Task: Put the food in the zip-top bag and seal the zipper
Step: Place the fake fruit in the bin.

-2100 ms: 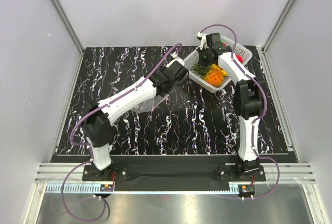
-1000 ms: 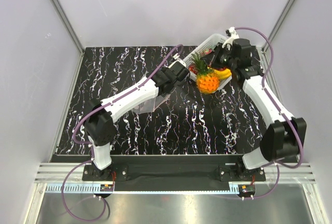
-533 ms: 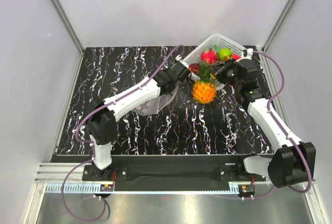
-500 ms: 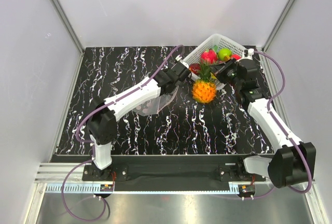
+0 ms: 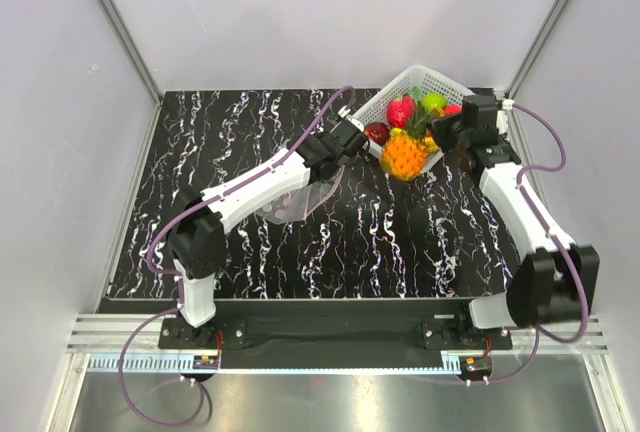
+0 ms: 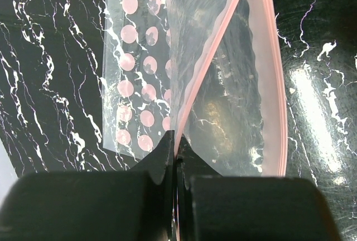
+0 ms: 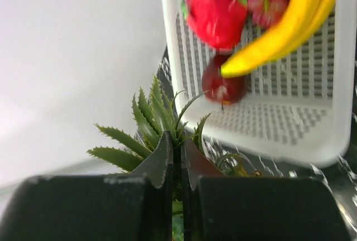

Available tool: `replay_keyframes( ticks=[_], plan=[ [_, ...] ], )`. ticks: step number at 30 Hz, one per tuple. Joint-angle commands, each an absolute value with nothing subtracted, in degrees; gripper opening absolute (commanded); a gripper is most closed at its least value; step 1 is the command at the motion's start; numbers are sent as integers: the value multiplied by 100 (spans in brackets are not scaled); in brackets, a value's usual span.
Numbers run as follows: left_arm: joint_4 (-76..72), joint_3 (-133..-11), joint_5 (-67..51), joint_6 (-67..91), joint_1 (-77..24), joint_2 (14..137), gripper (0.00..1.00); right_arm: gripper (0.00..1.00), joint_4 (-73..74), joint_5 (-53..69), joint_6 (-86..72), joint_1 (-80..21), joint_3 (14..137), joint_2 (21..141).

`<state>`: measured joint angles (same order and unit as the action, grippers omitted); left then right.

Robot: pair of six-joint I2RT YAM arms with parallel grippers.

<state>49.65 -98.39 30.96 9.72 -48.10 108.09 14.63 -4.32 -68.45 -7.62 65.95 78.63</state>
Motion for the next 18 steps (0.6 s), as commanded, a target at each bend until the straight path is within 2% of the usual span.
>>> replay_keyframes(
  ticks=[1,3,8,9,10,11,12,13,15,18],
  plan=[
    [4860,-10107,3076,1028,-4790,10776,0,0,1232,-45,-7653,-204,7189,8559],
    [4878,-10116,3076,1020,-4790,10758,0,0,696,255,-7848,-62,7155,8954],
    [4913,-10151,3085,993,-4790,10758,0,0,116,-122,-8016,123,7198,9465],
    [4922,-10186,3076,984,-4790,10767,0,4,71,-375,-7963,123,7190,9570],
    [4931,-10204,3085,976,-4790,10767,0,15,53,-482,-7798,123,7181,9615],
    [4948,-10213,3076,976,-4790,10775,0,53,53,-657,-7674,149,7163,9650],
    [4957,-10230,3076,976,-4799,10775,0,76,61,-737,-7508,149,7180,9676],
    [4974,-10222,3085,976,-4799,10775,0,87,157,-825,-7193,158,7215,9668],
    [4966,-10213,3111,958,-4799,10740,0,95,431,-1010,-6884,158,7173,9520],
    [4975,-10204,3164,940,-4790,10732,0,95,527,-1116,-6216,158,7014,9229]
  ],
)
